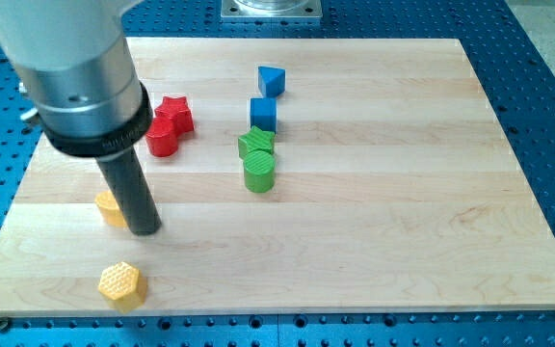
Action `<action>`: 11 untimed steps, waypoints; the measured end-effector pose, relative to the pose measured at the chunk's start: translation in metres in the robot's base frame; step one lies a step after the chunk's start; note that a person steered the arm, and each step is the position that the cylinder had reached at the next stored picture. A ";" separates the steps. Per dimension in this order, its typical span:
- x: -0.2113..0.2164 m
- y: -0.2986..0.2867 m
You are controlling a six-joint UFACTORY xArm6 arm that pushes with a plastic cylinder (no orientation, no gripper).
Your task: Push the yellow heart to the bottom of the red circle
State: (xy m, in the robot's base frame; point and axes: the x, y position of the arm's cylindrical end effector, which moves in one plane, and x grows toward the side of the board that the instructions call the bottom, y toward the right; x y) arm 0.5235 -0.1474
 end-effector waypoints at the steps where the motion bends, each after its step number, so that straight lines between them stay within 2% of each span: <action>1: 0.014 -0.011; 2: 0.023 -0.061; 3: 0.018 -0.076; 4: 0.008 -0.058; 5: -0.021 -0.036; 6: -0.022 -0.020; 9: -0.050 -0.021; 11: -0.051 -0.022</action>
